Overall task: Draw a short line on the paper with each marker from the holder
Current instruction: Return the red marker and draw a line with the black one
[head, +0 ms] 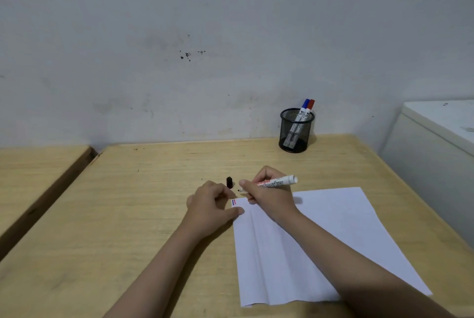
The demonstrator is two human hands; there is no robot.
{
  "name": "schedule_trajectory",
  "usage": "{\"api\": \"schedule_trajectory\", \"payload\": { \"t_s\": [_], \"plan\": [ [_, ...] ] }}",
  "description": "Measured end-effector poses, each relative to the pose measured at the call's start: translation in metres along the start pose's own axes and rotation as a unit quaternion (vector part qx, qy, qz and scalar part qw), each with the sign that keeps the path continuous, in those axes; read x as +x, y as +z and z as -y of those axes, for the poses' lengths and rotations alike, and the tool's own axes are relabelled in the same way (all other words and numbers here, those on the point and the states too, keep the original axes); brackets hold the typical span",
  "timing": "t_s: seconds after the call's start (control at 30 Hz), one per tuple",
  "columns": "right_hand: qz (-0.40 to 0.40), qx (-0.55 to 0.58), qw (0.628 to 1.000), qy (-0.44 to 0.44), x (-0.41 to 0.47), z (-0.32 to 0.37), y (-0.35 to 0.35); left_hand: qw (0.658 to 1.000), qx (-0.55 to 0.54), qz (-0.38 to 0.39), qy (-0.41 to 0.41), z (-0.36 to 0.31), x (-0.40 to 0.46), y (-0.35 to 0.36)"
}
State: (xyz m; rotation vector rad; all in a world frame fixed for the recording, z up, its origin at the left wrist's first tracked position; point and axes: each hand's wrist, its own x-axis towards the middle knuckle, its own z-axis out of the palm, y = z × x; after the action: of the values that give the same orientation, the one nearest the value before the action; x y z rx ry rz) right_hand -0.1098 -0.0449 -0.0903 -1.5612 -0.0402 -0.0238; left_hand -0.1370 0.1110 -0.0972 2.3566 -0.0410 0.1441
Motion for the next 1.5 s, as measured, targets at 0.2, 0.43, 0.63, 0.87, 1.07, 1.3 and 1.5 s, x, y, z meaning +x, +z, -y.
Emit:
{"api": "schedule_trajectory", "payload": {
  "t_s": [0.2, 0.43, 0.63, 0.87, 1.07, 1.3, 1.5],
  "plan": [
    [-0.015, -0.005, 1.000, -0.003, 0.004, -0.009, 0.000, 1.000, 0.029, -0.005, 0.006, 0.004, 0.001, -0.002],
    [0.003, -0.021, 1.000, -0.007, 0.006, -0.013, 0.000, 0.999, 0.043, -0.011, 0.007, 0.008, 0.003, -0.005],
    [0.010, -0.023, 1.000, -0.005, 0.006, -0.013, 0.002, 0.998, 0.067, -0.008, 0.020, 0.009, 0.004, -0.005],
    [0.013, -0.033, 0.999, 0.002, 0.008, -0.014, 0.003, 0.996, 0.080, -0.007, 0.023, 0.010, 0.004, -0.005],
    [0.017, -0.032, 0.999, 0.017, 0.011, -0.014, 0.002, 0.996, 0.080, -0.005, 0.022, 0.009, 0.005, -0.006],
    [-0.006, 0.002, 1.000, 0.008, 0.010, -0.014, 0.000, 0.996, 0.082, -0.001, 0.017, 0.008, 0.004, -0.006],
    [-0.056, 0.105, 0.992, 0.039, 0.010, -0.006, -0.005, 0.999, 0.035, 0.020, 0.002, 0.008, 0.007, -0.007]
  ]
}}
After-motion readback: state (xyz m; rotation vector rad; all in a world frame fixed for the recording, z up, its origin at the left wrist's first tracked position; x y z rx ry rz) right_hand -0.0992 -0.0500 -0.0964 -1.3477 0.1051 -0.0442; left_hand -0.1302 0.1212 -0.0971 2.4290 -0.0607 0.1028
